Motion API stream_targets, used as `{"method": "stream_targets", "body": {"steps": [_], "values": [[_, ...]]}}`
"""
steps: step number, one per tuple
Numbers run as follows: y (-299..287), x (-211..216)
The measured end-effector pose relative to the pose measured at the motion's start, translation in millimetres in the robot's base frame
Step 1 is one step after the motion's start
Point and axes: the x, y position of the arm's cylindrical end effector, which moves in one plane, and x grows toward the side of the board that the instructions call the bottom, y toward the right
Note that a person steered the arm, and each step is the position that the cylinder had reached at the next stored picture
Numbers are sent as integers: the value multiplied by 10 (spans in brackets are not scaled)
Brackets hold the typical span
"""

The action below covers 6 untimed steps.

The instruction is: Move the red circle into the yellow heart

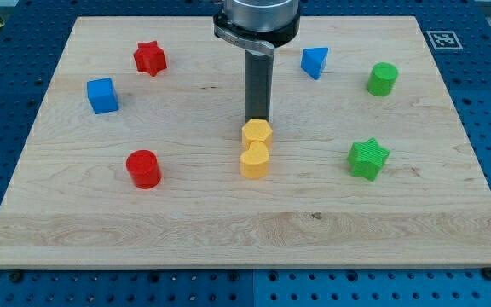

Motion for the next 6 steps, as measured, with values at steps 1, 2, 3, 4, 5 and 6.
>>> {"method": "stream_targets", "body": {"steps": [1, 2, 3, 4, 5, 6], "values": [[-327, -55], [-856, 85], [-1422, 361], [-1808, 698], [-1374, 881], [-614, 757]]}}
